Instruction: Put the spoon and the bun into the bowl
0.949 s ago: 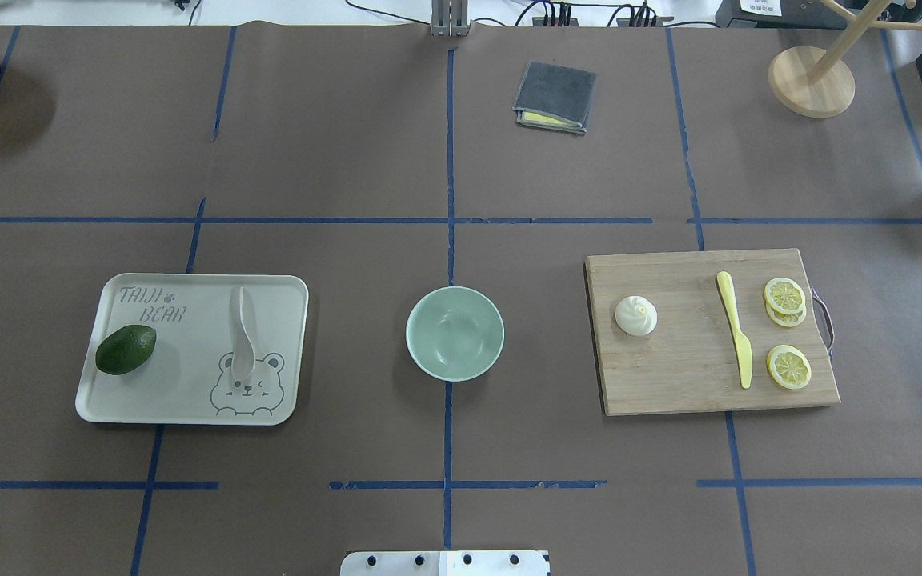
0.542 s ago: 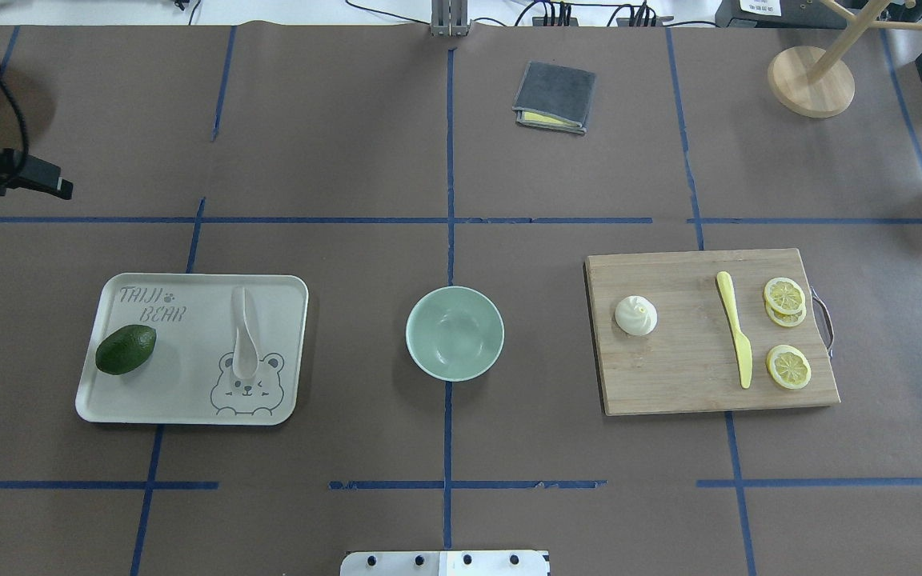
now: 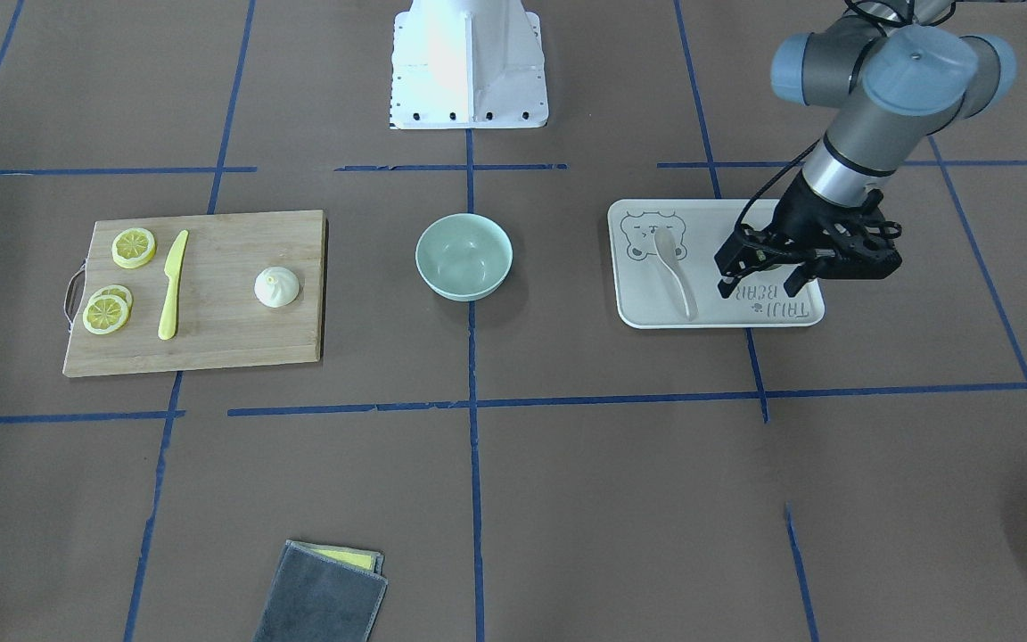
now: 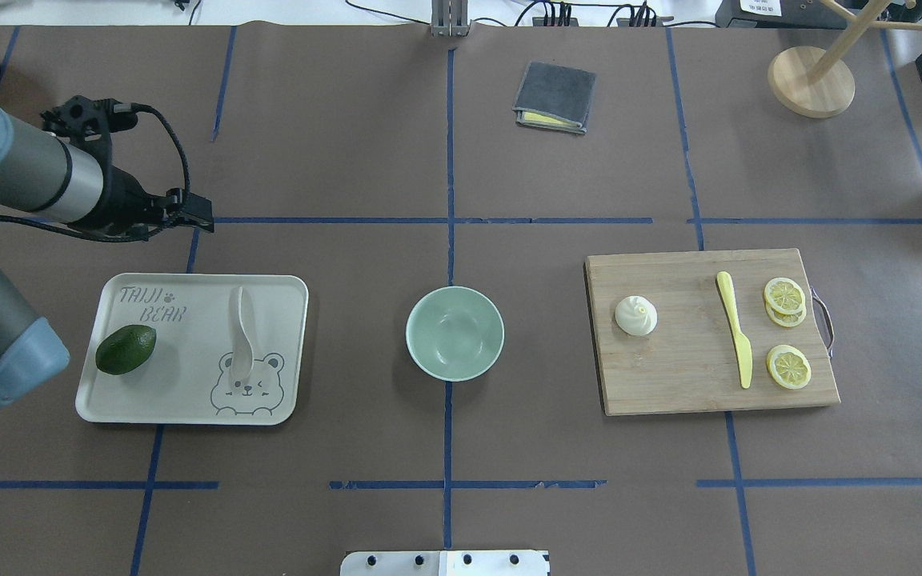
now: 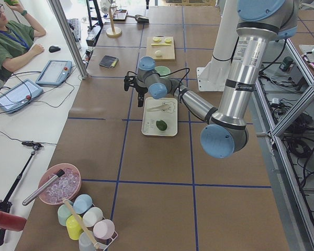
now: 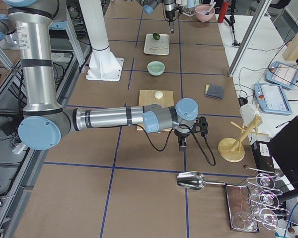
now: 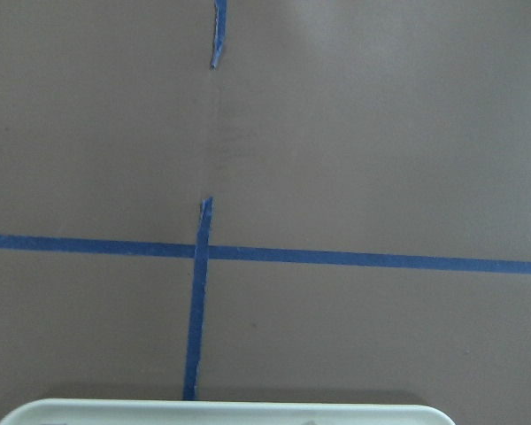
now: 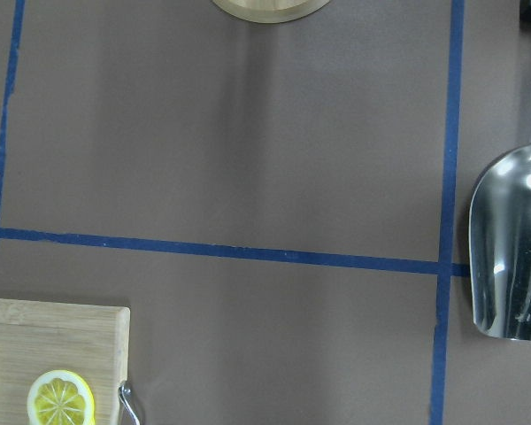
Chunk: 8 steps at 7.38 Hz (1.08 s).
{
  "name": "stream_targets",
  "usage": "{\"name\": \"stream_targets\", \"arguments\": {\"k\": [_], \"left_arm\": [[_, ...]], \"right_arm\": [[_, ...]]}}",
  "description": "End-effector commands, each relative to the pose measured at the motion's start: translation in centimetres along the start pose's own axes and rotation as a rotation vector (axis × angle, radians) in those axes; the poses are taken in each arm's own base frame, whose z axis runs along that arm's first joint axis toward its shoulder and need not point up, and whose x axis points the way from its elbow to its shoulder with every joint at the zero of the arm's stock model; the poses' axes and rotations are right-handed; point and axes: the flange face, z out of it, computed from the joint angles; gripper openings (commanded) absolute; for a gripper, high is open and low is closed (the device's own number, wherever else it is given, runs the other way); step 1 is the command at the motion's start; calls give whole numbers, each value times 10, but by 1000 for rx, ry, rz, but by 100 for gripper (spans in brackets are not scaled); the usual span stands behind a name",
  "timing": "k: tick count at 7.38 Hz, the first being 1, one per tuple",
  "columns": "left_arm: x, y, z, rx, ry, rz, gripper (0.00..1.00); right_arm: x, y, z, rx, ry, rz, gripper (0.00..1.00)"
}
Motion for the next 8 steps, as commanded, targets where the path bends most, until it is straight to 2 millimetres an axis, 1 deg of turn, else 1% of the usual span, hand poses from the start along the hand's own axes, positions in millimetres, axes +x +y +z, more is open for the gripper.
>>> {"name": "stream_targets", "arguments": {"k": [1,2,3,4,6,8], "left_arm": [[27,40,33,12,-31,-51,100],[33,63,58,20,-68,-38,100],[37,78,72,25,-86,-48,96],[36,83,76,21,-92,-44,94],[34,90,86,6,-109,-40,90],[33,98,92,-10,-133,-41,79]], "right_arm": [[-37,-14,5,7,-15,23,100],[-58,-14,6,24,-31,39,100],[-80,-12,4,38,-47,60,100],[-99,-9,4,36,-57,83,100],[-136,-3,11,45,-38,99,100],[-164,4,19,39,-35,106,100]]}}
